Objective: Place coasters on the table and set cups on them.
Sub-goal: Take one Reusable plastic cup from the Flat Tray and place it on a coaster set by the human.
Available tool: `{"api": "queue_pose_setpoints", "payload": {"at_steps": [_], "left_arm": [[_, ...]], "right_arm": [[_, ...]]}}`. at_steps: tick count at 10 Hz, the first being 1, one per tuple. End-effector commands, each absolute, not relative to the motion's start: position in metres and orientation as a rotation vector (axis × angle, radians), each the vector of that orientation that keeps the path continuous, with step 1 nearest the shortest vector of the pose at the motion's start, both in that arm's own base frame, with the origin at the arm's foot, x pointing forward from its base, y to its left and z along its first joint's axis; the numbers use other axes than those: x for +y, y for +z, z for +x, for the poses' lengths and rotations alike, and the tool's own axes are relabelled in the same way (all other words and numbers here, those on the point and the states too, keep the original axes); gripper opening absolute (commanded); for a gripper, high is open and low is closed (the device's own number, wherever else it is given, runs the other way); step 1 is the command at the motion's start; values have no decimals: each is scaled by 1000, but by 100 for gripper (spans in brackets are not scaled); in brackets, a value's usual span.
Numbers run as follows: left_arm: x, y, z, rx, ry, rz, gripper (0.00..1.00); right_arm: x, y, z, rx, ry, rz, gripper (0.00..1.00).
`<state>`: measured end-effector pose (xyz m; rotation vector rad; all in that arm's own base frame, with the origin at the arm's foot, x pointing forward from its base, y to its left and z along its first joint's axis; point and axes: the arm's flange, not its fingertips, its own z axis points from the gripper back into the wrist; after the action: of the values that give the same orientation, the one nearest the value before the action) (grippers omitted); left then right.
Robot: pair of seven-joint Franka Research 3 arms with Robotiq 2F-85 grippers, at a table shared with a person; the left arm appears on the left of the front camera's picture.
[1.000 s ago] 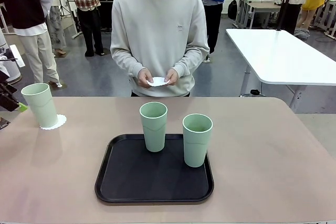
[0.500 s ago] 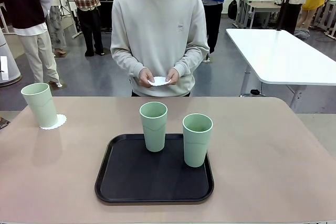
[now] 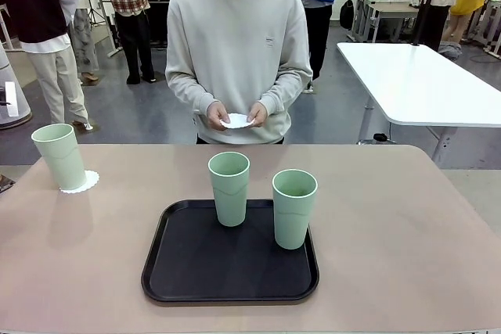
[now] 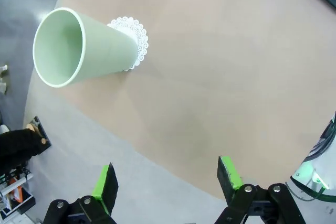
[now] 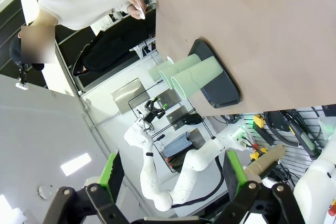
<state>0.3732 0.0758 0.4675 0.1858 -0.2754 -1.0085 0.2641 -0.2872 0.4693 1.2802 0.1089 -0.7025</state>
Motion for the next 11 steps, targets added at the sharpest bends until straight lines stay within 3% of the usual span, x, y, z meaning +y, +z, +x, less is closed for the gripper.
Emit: {"api": "queue_pose_setpoints", "payload": {"at_steps": [1, 5, 7, 9, 10, 11], "left_arm": [[76, 468, 375, -274, -988, 210, 100], [79, 467, 373, -273, -1012, 191, 100], [50, 455, 333, -236, -669, 52, 100], [37, 427, 296, -110, -640, 41, 100], [33, 422, 285, -138, -666, 68, 100], [60, 462, 351, -138, -661, 62, 100]], "right_arm": [[-288, 470, 264, 96, -707, 1279, 100], [-288, 470, 264, 96, -707, 1279, 100], [-288, 470, 264, 96, -707, 1279, 100], [-288, 470, 264, 96, -707, 1279, 100], [-288, 470, 264, 96, -707, 1279, 100], [-288, 470, 264, 96, -707, 1279, 100]]}}
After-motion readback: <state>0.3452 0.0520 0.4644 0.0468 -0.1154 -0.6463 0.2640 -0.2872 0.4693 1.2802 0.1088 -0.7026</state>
